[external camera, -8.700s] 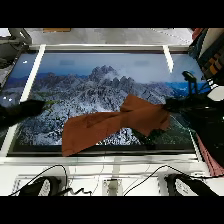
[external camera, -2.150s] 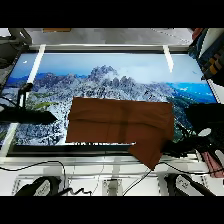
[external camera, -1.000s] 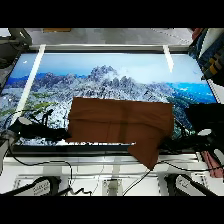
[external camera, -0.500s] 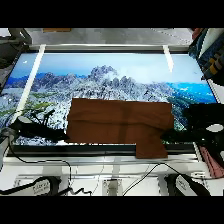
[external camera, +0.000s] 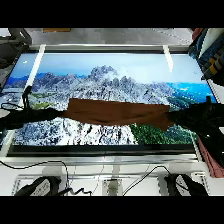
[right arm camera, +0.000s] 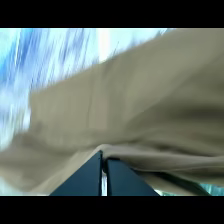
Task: Fold the clothes and pants, and hang the long-sleeved shirts on hangers.
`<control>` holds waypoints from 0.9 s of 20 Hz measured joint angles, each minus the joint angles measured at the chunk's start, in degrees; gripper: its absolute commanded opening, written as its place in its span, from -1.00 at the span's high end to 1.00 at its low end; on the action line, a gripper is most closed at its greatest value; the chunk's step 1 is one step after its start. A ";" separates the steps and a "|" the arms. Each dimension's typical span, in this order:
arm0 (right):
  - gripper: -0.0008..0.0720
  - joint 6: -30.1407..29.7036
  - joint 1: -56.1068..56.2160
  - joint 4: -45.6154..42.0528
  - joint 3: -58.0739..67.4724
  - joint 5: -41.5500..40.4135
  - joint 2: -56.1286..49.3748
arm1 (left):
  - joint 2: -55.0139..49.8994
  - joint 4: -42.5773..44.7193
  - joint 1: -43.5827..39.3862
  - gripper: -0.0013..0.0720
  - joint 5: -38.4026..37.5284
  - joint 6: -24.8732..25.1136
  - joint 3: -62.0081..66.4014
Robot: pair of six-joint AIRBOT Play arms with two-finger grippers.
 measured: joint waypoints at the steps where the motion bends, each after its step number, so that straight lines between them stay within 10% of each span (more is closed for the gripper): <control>1: 0.93 1.33 0.94 0.22 0.00 -3.69 -0.61 | 0.04 -1.57 -1.84 0.93 3.76 -0.22 0.09; 9: 0.93 9.88 10.60 1.64 0.02 -34.32 -10.21 | -8.94 -7.58 -20.76 0.93 44.30 -0.37 0.26; 16: 0.93 12.81 12.48 0.74 3.93 -42.34 -21.49 | -18.27 -8.09 -26.03 0.90 56.68 -0.37 1.25; 17: 0.86 12.79 12.57 -0.20 4.85 -42.36 -22.62 | -18.93 -8.09 -26.21 0.90 57.18 -0.37 1.33; 18: 0.25 12.72 12.63 -1.31 5.81 -42.10 -23.50 | -19.37 -8.07 -26.34 0.81 57.61 -0.37 1.40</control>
